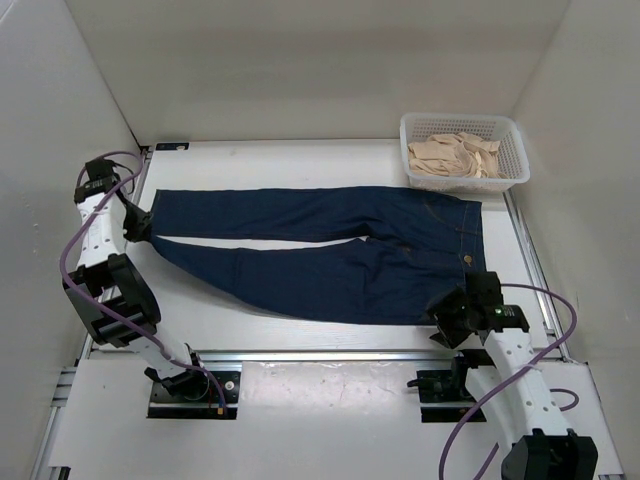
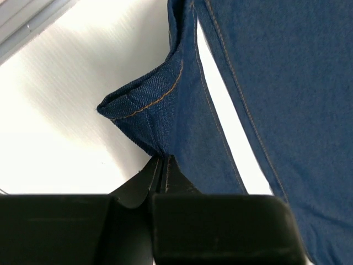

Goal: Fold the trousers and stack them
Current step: Fold the trousers

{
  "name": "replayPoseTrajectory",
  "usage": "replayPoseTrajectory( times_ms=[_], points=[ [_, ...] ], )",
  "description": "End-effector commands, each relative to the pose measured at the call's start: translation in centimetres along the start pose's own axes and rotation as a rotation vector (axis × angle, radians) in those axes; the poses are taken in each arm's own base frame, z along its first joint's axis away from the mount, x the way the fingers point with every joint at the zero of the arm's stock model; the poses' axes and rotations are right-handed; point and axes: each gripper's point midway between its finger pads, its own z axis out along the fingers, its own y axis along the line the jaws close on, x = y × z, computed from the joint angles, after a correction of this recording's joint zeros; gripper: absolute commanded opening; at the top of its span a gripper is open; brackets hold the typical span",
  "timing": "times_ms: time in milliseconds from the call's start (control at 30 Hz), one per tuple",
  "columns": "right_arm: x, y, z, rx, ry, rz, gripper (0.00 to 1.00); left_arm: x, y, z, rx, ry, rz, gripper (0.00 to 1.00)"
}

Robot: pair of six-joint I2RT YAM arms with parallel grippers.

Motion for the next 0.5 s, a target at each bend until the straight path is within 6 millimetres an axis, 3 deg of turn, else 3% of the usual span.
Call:
replayPoseTrajectory(
  times_ms=[0, 200, 300, 333, 433, 467],
  points=[
    [-1.1, 0.9, 0.7, -0.025, -0.047, 0.099, 0.6, -0.4, -0.7, -2.0, 0.036, -0.02, 0.015, 0.1],
    [-3.8, 0.4, 1.8, 0.029, -0.172, 0.171, 0.54, -0.3, -0.5, -2.3, 0.032, -0.014, 0.026, 0.1],
    [-4.2, -0.8, 2.4, 0.12, -0.181, 0.191, 0.49, -0.6, -0.7, -2.5, 0.037, -0.021, 0.025, 0.1],
    [-5.2, -0.7, 2.5, 0.133, -0.219, 0.164, 0.44, -0.6, -0.7, -2.5, 0.037, -0.022, 0.025, 0.1],
    [-7.8, 1.3, 1.1, 0.094, -0.317, 0.11, 0.34, -0.6, -0.9, -2.8, 0.045, -0.018, 0.025, 0.1],
    [-8.7, 1.8, 0.7, 0.09, -0.35, 0.069, 0.26, -0.6, -0.9, -2.8, 0.045, -0.018, 0.025, 0.1]
  ],
)
